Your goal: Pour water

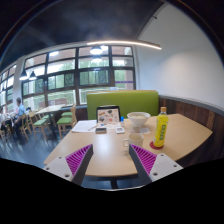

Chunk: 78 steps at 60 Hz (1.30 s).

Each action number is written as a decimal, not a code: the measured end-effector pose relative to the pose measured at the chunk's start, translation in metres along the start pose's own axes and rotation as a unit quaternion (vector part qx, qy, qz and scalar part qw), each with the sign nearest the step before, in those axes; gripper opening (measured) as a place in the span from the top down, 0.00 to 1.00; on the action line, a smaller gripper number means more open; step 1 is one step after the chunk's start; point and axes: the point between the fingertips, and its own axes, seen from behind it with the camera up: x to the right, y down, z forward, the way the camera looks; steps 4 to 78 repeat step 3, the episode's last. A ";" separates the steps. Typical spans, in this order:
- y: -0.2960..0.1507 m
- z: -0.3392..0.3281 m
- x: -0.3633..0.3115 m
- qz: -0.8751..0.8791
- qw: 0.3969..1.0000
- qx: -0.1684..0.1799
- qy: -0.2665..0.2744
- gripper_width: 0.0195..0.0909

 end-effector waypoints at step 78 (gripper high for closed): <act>0.003 -0.002 -0.017 -0.003 1.000 0.002 -0.012 0.12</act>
